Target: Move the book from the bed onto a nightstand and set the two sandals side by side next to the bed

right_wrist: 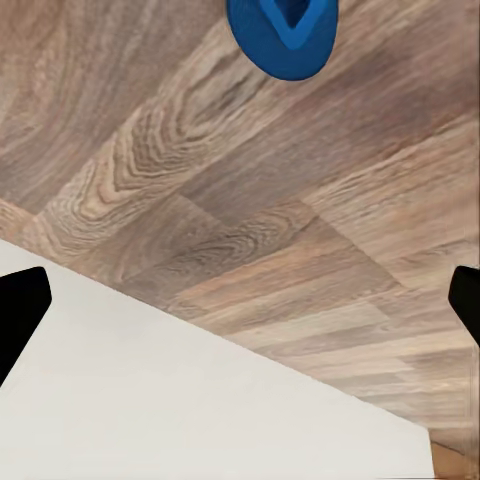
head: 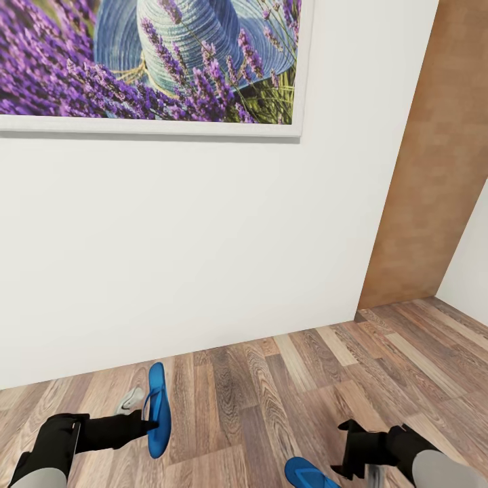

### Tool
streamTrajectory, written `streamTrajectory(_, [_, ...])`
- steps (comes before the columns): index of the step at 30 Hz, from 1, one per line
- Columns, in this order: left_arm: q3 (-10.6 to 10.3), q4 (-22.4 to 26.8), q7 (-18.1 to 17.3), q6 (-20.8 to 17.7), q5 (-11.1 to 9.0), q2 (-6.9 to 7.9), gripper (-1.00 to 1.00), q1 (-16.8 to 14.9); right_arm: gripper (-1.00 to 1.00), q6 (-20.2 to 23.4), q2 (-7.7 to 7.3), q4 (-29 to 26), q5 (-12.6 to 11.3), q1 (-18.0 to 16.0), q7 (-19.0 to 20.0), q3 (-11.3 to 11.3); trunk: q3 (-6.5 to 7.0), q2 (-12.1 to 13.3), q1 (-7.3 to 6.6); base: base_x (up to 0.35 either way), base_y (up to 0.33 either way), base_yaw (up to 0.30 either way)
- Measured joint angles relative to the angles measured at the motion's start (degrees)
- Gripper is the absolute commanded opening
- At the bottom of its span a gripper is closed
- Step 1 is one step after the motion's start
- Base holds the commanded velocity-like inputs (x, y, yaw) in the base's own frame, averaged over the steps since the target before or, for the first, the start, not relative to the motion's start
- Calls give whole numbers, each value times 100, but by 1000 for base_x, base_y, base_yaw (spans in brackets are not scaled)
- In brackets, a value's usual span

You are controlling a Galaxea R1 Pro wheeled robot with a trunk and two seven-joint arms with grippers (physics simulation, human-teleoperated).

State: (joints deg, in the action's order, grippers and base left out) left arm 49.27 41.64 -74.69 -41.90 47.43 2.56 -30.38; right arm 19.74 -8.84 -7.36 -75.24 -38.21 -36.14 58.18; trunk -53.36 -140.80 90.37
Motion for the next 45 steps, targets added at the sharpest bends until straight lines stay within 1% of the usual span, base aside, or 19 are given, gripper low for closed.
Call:
streamTrajectory(3, [-4, 5, -23, 2, -7, -3, -100, -1, 100, -8, -59, 176, 4, -1, -17, 5, 0, 0, 0, 0, 0, 0])
streamTrajectory(9, [-8, 90, -75, 3, -9, -5, -100, 0, 100, -25, -103, 290, 7, -1, -27, 1, -107, -239, 131, 0, 0, 0])
streamTrajectory(10, [-8, 96, -87, 3, -11, -5, -100, 0, 100, -27, -106, 292, 6, -1, -27, 0, -129, -241, 135, 0, 0, 0])
streamTrajectory(12, [-12, 107, -179, 4, -13, -5, -100, 0, 100, -32, -112, 294, 5, -1, -31, -5, -174, -244, 140, 0, 0, 0])
streamTrajectory(16, [-26, 136, -497, 12, -9, -5, -100, 1, 100, -34, -115, 296, 7, -1, -30, -10, -262, -250, 150, 0, 0, 0])
streamTrajectory(20, [-33, 174, -622, 21, 2, -5, -100, 0, 100, -29, -107, 297, 26, -1, -29, -14, -351, -255, 160, 0, 0, 0])
streamTrajectory(35, [-41, 186, -679, 24, -2, -23, -100, 0, 100, 2, -100, 288, 44, -1, 7, -54, -684, -275, 199, 0, 0, 0])
streamTrajectory(38, [-44, 189, -675, 29, 4, -57, -100, -1, 100, 16, -106, 189, 44, 5, 4, -65, -750, -279, 207, 0, 0, 0])
streamTrajectory(43, [-42, 188, -675, 32, 6, -72, -100, 1, 100, 29, -115, -88, 33, -19, -82, -78, -861, -286, 220, 0, 0, 0])
streamTrajectory(45, [-42, 189, -675, 32, 4, -74, -100, 3, 100, 39, -157, -136, 29, -27, -158, -79, -905, -289, 225, 0, 0, 0])
